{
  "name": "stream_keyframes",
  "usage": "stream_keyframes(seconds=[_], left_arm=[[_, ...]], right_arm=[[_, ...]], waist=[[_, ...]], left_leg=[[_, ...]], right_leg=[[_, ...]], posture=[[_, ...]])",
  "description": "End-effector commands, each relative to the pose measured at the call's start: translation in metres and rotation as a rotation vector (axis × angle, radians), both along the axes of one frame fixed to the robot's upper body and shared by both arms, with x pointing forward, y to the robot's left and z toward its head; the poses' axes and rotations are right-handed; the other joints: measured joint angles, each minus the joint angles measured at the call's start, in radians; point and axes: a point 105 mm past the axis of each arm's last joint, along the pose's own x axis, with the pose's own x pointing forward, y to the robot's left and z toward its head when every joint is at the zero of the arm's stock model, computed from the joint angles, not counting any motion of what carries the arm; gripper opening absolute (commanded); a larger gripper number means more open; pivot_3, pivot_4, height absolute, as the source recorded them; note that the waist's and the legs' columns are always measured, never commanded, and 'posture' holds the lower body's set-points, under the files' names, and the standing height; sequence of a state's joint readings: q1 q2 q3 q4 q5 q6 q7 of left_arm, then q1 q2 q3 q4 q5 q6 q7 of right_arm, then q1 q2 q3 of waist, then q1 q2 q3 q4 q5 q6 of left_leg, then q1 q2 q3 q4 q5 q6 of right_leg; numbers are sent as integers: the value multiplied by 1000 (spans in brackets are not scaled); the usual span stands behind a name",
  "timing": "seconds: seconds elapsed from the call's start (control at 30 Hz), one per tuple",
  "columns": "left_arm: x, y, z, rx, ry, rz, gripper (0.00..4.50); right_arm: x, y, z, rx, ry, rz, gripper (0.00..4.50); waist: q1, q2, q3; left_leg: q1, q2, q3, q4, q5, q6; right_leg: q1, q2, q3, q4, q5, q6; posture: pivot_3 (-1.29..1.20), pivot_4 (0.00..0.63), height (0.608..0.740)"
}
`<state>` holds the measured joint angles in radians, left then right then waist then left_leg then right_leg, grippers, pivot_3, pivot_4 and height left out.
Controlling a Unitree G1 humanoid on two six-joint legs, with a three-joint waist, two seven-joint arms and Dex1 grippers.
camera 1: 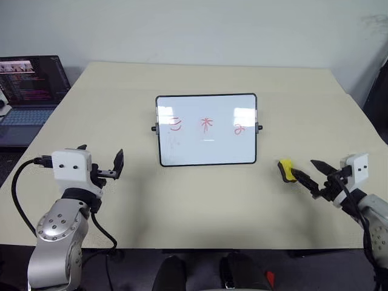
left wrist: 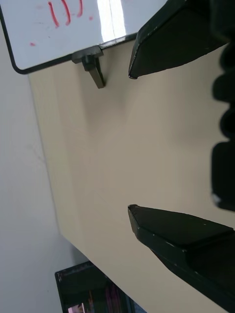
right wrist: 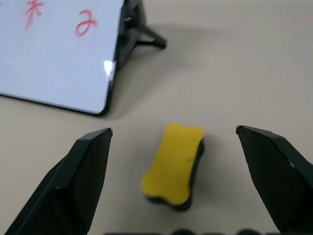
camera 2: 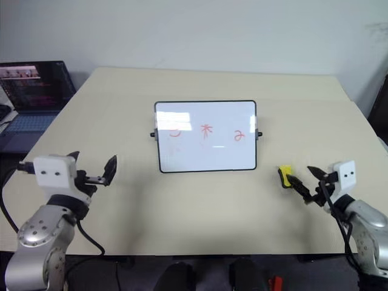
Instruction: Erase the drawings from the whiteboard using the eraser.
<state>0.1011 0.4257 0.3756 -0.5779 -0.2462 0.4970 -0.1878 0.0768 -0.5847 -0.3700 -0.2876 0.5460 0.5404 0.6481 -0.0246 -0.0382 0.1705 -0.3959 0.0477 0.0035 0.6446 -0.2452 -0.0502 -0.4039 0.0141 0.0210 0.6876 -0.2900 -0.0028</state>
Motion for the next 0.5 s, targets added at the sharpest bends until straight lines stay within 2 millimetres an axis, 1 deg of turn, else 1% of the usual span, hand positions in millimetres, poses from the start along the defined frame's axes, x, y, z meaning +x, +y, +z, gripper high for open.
stream_keyframes(seconds=[0.03,0.07,0.1,0.13,0.17,0.27,0.3,0.33,0.4,0.43,0.5], left_arm=[[3,-10,-7,2,29,-68,4500],[4,-16,-11,2,43,-102,4500],[4,-17,-13,-4,52,-115,4500],[4,-15,-12,-6,60,-110,4500],[4,-14,-9,2,61,-116,4500],[1,-21,1,-5,62,-245,4500],[1,-23,4,-17,62,-288,4500],[2,-24,7,-19,58,-317,4500],[6,-36,22,-26,35,-401,4500],[6,-38,26,-20,34,-445,4500],[4,-52,33,-7,52,-587,4500]], right_arm=[[-13,1,7,-8,-14,-3,4439],[-17,-1,2,-3,-7,-26,4439],[-19,-4,-2,-3,-8,-68,4439],[-20,-5,-3,-1,-17,-103,4439],[-20,-5,2,3,-42,-126,4439],[-26,8,21,30,-85,-87,4439],[-30,12,25,36,-85,-67,4439],[-32,16,27,40,-82,-44,4439],[-36,25,28,63,-62,13,4439],[-37,34,28,79,-59,32,4439],[-37,49,28,107,-64,46,4439]], waist=[[3,0,0],[4,0,0],[3,0,0],[3,-1,0],[2,-1,0],[-5,2,1],[-6,2,1],[-6,2,1],[-4,2,0],[-3,1,0],[-2,0,0]], left_leg=[[0,0,0,0,0,0],[0,0,0,0,0,0],[0,0,0,0,0,0],[1,0,0,1,0,0],[1,0,0,1,0,0],[1,0,0,1,0,0],[2,0,0,0,0,0],[3,0,0,0,0,0],[3,0,0,0,0,0],[2,0,0,1,0,0],[2,-1,0,1,0,0]], right_leg=[[0,0,0,0,0,0],[0,0,0,0,0,0],[0,0,0,0,0,0],[1,0,0,0,0,0],[1,0,0,0,0,0],[0,0,2,2,0,0],[0,0,2,2,0,0],[0,0,3,2,0,0],[0,1,1,2,0,0],[0,1,1,2,0,0],[1,1,0,2,0,0]], posture=[[0,150,740],[0,150,740],[0,150,740],[0,150,740],[0,150,740],[0,150,740],[0,150,740],[0,150,740],[0,150,740],[0,150,740],[0,150,740]])
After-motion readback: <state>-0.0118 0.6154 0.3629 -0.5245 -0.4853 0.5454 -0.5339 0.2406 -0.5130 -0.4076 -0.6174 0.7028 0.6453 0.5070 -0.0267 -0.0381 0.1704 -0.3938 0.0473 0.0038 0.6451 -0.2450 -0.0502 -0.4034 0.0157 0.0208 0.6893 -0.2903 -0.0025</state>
